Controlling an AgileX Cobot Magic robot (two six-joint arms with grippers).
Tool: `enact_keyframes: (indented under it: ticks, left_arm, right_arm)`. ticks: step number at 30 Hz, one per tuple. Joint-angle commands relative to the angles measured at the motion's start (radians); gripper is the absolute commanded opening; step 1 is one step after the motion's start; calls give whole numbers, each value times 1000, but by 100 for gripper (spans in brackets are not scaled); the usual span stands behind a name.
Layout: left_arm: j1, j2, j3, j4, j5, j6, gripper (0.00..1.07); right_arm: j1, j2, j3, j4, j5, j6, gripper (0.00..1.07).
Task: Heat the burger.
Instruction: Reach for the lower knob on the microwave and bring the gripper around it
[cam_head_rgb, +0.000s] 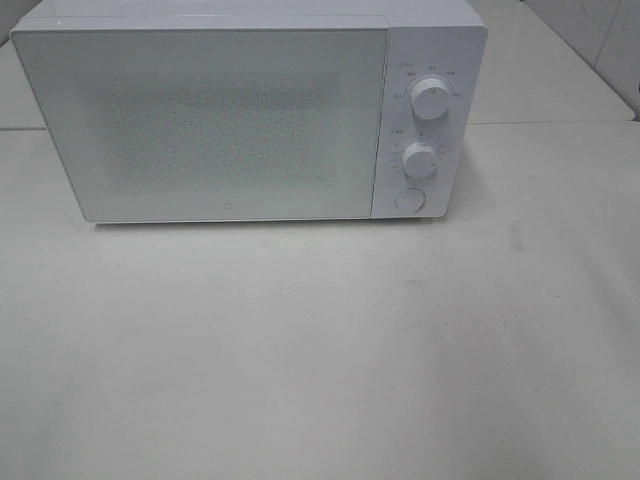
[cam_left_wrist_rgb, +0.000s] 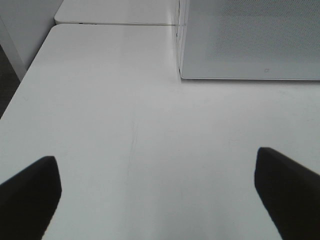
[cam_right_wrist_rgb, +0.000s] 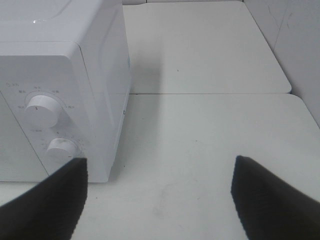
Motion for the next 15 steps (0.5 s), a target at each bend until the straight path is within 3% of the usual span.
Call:
enact_keyframes:
  ticks: [1,6,10,14,15]
  left_arm:
    - [-6,-27,3,-10,-7,-5,101]
    - [-6,-27,3,-10,-7,-5,101]
    - [-6,-27,3,-10,-7,-5,101]
    - [-6,-27,3,-10,-7,-5,101]
    - [-6,-27,3,-10,-7,-5,101]
  right_arm:
    - [-6,58,13,-24,-115,0,76]
    - [-4,131,89,1,-298,-52,76]
    - [3,172,153,99,-424,-117,76]
    - [79,218,203,232,-559,-282,76]
    - [135,246,224,294,-630,-348,76]
